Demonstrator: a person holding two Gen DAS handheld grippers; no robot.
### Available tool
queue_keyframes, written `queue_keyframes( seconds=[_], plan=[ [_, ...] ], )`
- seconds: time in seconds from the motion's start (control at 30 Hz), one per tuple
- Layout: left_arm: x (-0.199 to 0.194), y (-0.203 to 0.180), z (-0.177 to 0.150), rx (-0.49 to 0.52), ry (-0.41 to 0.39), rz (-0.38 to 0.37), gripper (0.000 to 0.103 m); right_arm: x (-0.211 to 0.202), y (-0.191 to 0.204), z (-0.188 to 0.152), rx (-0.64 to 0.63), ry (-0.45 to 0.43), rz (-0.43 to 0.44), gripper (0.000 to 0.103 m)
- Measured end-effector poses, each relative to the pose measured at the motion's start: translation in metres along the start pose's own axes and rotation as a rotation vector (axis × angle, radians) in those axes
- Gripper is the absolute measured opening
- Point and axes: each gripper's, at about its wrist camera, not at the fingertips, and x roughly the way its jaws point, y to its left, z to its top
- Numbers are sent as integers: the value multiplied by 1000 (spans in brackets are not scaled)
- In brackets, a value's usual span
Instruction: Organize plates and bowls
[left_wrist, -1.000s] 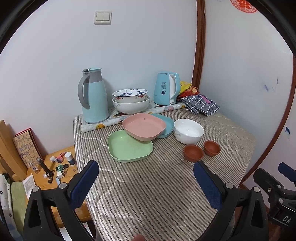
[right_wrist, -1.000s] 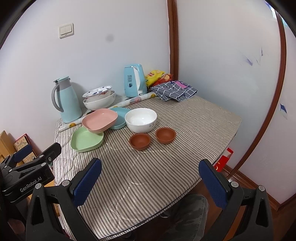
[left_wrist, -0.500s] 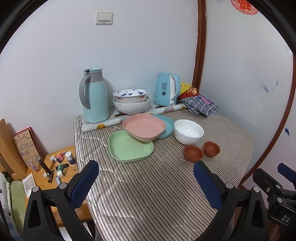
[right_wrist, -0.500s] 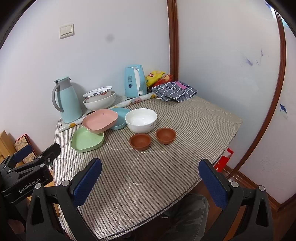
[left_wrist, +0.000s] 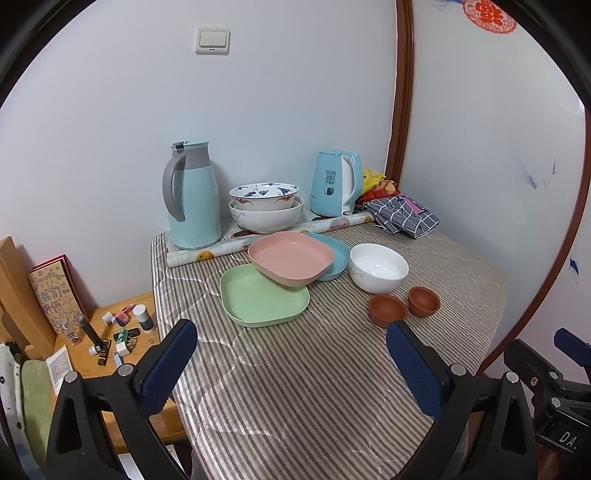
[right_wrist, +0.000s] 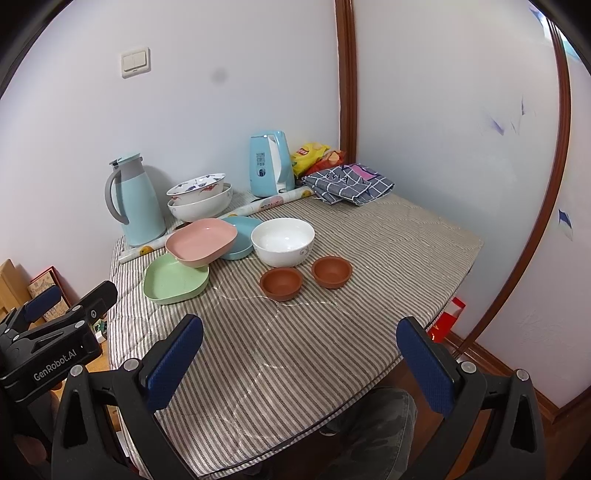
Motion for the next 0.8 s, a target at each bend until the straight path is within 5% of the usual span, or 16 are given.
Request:
queue_keyframes(
  seconds=[0.8],
  plan=[
    [-3,2,0,-7,-9,21,103,-4,2,-2,0,-13,7,103]
  ],
)
